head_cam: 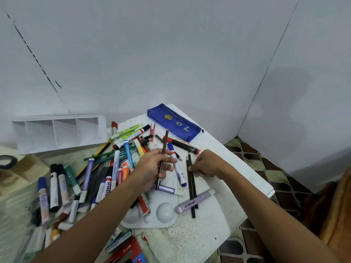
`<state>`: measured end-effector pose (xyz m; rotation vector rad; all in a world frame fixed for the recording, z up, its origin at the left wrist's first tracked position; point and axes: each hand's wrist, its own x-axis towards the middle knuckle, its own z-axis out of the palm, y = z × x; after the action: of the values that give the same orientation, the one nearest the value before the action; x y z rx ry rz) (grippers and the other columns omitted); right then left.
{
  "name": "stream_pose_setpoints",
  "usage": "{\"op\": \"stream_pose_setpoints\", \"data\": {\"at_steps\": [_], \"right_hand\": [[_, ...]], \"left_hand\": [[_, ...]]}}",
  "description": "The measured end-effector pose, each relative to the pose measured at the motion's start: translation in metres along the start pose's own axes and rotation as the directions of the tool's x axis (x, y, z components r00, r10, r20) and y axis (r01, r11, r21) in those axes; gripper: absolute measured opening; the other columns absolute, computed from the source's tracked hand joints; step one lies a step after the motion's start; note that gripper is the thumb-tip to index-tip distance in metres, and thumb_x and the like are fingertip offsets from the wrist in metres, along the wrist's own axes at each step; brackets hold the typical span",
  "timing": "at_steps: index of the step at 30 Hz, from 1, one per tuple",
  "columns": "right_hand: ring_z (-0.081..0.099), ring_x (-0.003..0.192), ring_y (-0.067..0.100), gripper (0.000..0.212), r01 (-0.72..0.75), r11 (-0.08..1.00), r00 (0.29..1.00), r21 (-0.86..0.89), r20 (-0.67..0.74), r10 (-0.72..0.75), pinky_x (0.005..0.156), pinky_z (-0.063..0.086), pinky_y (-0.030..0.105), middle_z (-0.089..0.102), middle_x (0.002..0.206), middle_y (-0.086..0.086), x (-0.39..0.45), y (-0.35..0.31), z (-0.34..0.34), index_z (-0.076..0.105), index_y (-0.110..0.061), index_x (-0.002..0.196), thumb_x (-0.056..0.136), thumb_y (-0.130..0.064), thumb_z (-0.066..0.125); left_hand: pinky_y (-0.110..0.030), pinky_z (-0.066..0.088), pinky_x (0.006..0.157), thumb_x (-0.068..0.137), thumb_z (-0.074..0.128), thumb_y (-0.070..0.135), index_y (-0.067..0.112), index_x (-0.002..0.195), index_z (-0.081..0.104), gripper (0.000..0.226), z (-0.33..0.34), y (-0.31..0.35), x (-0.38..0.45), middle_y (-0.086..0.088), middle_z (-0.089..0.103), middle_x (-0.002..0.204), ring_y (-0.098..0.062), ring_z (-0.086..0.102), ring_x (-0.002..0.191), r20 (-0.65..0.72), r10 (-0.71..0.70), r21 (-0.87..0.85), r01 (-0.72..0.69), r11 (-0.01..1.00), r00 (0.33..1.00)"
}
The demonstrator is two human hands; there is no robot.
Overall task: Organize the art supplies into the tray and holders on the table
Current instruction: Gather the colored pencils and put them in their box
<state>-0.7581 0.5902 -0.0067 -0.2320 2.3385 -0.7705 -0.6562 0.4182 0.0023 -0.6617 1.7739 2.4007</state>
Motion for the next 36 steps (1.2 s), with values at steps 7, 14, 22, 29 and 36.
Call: {"op": "stream_pose_setpoints", "data": {"at_steps": [7,14,22,29,36], "right_hand": [[0.043,0.037,0.007,0.030,-0.050,0.997,0.998,0.059,0.042,0.047,0.041,0.035,0.018,0.060,0.049,0.000,0.003,0.000,-0.004,0.073,0.005,0.082,0.078,-0.024,0.080],[0.063,0.068,0.011,0.020,0.023,0.998,0.996,-0.066,-0.081,-0.028,0.066,0.054,0.031,0.072,0.082,0.007,-0.001,-0.005,0.010,0.074,-0.003,0.089,0.080,-0.021,0.073],[0.054,0.092,0.027,0.022,0.055,0.797,0.827,-0.602,-0.419,-0.374,0.061,0.030,0.029,0.057,0.108,0.008,-0.029,-0.006,0.054,0.062,-0.011,0.096,0.089,-0.028,0.050],[0.051,0.078,0.016,0.017,0.172,0.937,0.780,-0.303,-0.540,-0.318,0.058,0.036,0.028,0.055,0.091,-0.004,-0.021,0.002,0.059,0.062,-0.018,0.082,0.088,-0.032,0.056],[0.055,0.064,0.011,0.020,0.424,0.749,0.860,0.509,-0.487,-0.155,0.057,0.042,0.022,0.064,0.073,-0.002,-0.018,-0.017,0.045,0.066,-0.015,0.074,0.093,-0.010,0.060]], "left_hand": [[-0.018,0.032,0.035,0.100,0.038,-0.001,0.002,0.102,0.059,0.022,-0.004,0.000,0.000,-0.017,0.070,0.082,-0.018,0.059,0.053,-0.005,0.002,-0.024,-0.002,1.000,1.000],[-0.018,0.032,0.035,0.100,0.038,-0.001,0.001,0.104,0.058,0.020,-0.004,0.001,0.000,-0.019,0.068,0.084,-0.018,0.058,0.053,0.004,0.000,-0.037,0.000,0.999,1.000],[-0.018,0.031,0.036,0.101,0.037,0.000,0.003,0.103,0.058,0.021,0.000,-0.001,0.001,-0.017,0.069,0.083,-0.018,0.058,0.054,0.010,0.008,-0.021,-0.008,1.000,1.000],[-0.019,0.034,0.038,0.100,0.039,0.000,0.003,0.102,0.059,0.021,-0.001,-0.002,0.002,-0.015,0.070,0.081,-0.018,0.059,0.055,0.004,0.027,-0.045,-0.027,0.999,1.000],[-0.035,0.058,0.059,0.100,0.039,0.001,0.001,0.102,0.061,0.023,0.004,-0.005,0.006,-0.016,0.071,0.086,-0.026,0.071,0.075,-0.055,0.047,-0.143,-0.054,0.988,0.997]]}}
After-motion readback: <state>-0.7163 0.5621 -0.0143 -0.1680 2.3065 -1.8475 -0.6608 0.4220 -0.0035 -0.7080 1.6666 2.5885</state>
